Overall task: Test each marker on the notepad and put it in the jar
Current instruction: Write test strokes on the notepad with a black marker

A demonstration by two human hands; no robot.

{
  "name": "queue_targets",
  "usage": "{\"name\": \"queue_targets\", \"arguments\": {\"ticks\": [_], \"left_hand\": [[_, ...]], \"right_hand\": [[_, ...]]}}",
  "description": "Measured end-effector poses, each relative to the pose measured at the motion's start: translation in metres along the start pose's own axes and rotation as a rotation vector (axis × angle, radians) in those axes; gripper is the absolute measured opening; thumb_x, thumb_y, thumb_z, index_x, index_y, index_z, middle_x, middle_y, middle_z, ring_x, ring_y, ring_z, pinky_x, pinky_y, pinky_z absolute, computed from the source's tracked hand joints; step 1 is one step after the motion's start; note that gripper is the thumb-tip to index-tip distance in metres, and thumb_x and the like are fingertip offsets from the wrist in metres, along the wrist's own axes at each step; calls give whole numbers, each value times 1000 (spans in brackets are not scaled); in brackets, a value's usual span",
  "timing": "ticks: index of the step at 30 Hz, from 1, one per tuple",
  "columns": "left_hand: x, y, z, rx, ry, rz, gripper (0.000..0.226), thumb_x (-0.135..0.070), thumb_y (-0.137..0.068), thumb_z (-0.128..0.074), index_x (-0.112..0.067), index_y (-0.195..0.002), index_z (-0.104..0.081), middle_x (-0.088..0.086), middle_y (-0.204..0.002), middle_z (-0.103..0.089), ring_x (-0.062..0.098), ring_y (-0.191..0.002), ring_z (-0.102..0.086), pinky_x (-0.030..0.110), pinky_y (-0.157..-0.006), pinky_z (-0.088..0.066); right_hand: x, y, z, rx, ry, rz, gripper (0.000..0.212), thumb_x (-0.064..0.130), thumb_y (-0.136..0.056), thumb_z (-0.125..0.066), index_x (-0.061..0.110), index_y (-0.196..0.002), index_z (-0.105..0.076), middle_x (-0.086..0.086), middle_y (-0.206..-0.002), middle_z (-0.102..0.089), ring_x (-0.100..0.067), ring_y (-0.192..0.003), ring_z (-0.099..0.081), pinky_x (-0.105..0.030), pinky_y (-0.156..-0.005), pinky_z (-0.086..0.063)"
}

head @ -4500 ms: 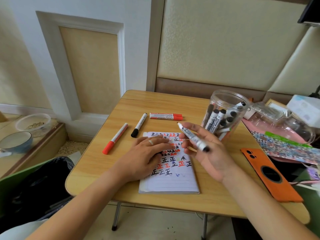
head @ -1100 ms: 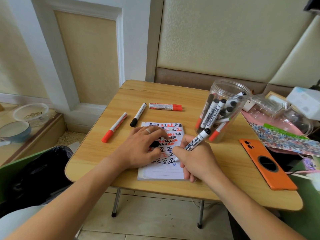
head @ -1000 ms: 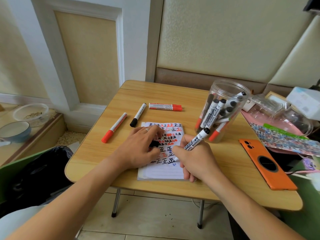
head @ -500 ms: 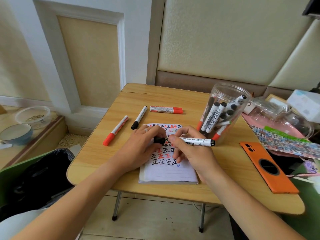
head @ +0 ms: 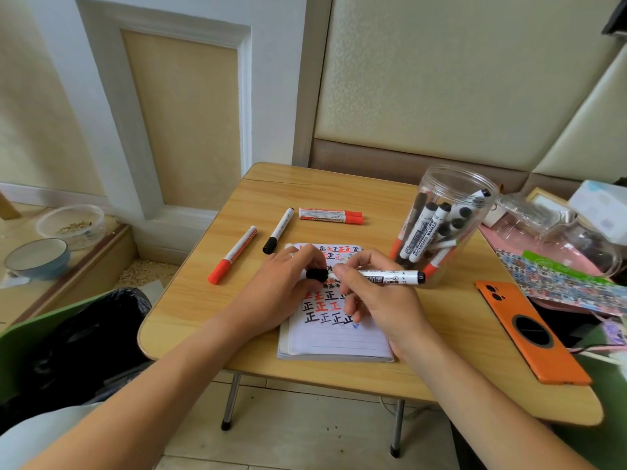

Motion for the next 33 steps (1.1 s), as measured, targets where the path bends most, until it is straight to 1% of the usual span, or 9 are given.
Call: {"name": "queue_targets", "arguments": {"ticks": [6, 9, 11, 13, 17, 20, 23, 28, 33], "left_hand": [[-5, 0, -1, 14, 6, -32, 21, -8, -93, -66, -18, -107, -54, -8, -102, -62, 14, -98, -55, 39, -80, -49], [-2, 0, -2, 9, -3, -22, 22, -8, -92, -67, -16, -109, -55, -10, -104, -61, 18, -101, -56, 39, -83, -48], [-1, 0, -1, -1, 5, -2, 24, -9, -92, -68, -16, -111, -55, -13, -104, -57, 18, -103, -56, 36, -84, -46], [-2, 0, -1, 6, -1, 0, 23, -11, -93, -68, -16, -111, -56, -10, -105, -60, 17, -102, -56, 36, -84, -46], [1, 0, -1, 19, 8, 32, 22, -18, -95, -68, -20, -113, -57, -11, -107, -61, 12, -101, -57, 32, -83, -47], [7, 0, -2, 16, 6, 87, 23, -19, -95, -67, -23, -117, -61, -8, -106, -65, 10, -96, -56, 24, -79, -44], [9, -1, -3, 24, -25, 105, 24, -20, -94, -68, -24, -118, -66, -13, -96, -59, 4, -88, -48, 9, -72, -35], [8, 0, 1, 15, -43, 101, 23, -22, -93, -70, -25, -116, -69, -14, -91, -59, -3, -79, -46, 8, -70, -35], [3, -1, 1, 15, -58, 65, 22, -19, -92, -72, -24, -113, -71, -31, -81, -48, -17, -80, -46, 6, -72, -35]], "right_hand": [[-2, -1, -3, 24, 87, -8, 20, 22, -87, -80, 10, -94, -66, -15, -54, -52, -17, -43, -44, -21, -40, -34], [3, 1, -10, 63, 20, -24, 17, 33, -89, -75, 17, -93, -75, -26, -76, -68, -26, -52, -56, -25, -46, -40], [2, 1, -9, 54, -81, -80, 31, 36, -100, -60, 10, -98, -77, -22, -96, -75, -31, -59, -64, -29, -49, -47], [0, -2, 1, -13, -77, -110, 34, 27, -104, -52, 3, -101, -75, -16, -90, -76, -26, -56, -63, -27, -49, -46], [7, -8, 22, -101, 14, -9, 13, 10, -95, -70, 0, -99, -63, -12, -62, -63, -24, -51, -61, -26, -46, -45], [15, -10, 26, -34, 123, 42, 17, 8, -89, -77, -1, -95, -64, -17, -71, -70, -29, -62, -72, -28, -52, -54], [19, -14, 28, 46, 342, 114, 11, 8, -89, -78, 5, -89, -68, -8, -78, -73, -28, -64, -74, -31, -53, -54], [21, -10, 25, 96, 663, 242, 17, 24, -86, -83, 26, -96, -70, 8, -90, -71, -10, -71, -68, -32, -68, -55], [18, -10, 25, 133, 708, 249, 20, 20, -83, -84, 26, -98, -71, 11, -90, -72, -9, -83, -68, -40, -78, -56]]}}
Point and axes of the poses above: each hand's wrist, its own y-axis away from the middle knuckle, its own z-axis out of the back of the hand, x = y × z, the point moved 8 cm from there along -y, towards the middle knuckle
